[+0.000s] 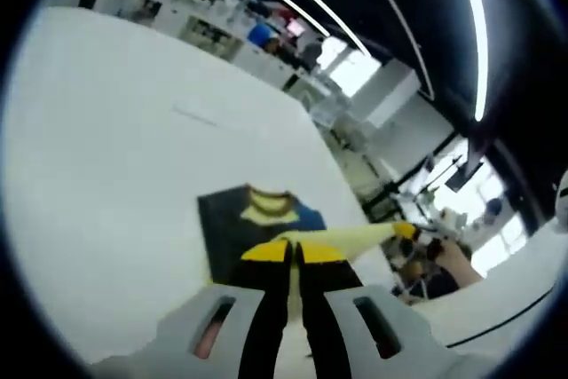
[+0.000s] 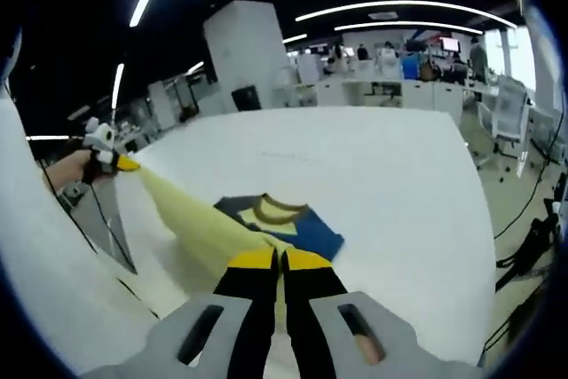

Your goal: Fold the garment on the visible template until the final outline fits inside the template.

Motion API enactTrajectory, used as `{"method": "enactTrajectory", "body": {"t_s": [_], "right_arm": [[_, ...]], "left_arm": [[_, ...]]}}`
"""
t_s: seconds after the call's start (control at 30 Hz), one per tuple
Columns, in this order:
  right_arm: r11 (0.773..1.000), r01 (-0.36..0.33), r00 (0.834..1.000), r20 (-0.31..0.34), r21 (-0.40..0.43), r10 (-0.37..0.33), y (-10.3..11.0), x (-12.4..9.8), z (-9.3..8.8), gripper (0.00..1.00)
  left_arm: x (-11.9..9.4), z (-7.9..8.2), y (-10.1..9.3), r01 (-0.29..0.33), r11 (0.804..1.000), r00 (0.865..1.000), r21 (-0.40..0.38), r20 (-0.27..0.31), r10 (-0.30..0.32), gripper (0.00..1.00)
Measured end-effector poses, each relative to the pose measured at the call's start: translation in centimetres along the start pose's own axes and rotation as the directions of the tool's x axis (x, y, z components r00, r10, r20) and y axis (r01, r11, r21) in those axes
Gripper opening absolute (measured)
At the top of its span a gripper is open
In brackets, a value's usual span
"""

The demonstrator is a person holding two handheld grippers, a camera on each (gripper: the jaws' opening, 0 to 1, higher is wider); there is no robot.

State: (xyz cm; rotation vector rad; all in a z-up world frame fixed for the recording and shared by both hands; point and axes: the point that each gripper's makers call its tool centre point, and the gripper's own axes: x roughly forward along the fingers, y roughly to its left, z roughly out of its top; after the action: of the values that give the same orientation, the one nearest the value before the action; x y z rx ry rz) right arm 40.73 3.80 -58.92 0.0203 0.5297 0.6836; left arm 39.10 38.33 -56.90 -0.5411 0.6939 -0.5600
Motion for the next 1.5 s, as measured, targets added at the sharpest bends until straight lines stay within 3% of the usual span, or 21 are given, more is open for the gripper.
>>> {"method": "enactTrajectory", "body": {"t_s": [0.57,1.07,1.5], "right_arm": [[0.999,0.038,0.999,0.0,0.008,-0.038,-2.2,2.7,0.8,0.03],[0.999,0.045,0.999,-0.021,0.02,-0.045,-4.1,5.6,0.7,0.03],[0.998,0.051,0.997,-0.051,0.036,-0.049,-6.2,7.7,-0.2,0.03]], "left_arm": [[3.1,2.9,2.5,-0.012,1.0,1.0,-0.004,0.026,0.012,0.0],[5.8,3.0,5.8,-0.066,0.998,0.998,-0.02,-0.001,0.066,0.0],[8.0,2.9,6.9,-0.098,0.995,0.995,-0.033,-0.032,0.097,0.0]]}}
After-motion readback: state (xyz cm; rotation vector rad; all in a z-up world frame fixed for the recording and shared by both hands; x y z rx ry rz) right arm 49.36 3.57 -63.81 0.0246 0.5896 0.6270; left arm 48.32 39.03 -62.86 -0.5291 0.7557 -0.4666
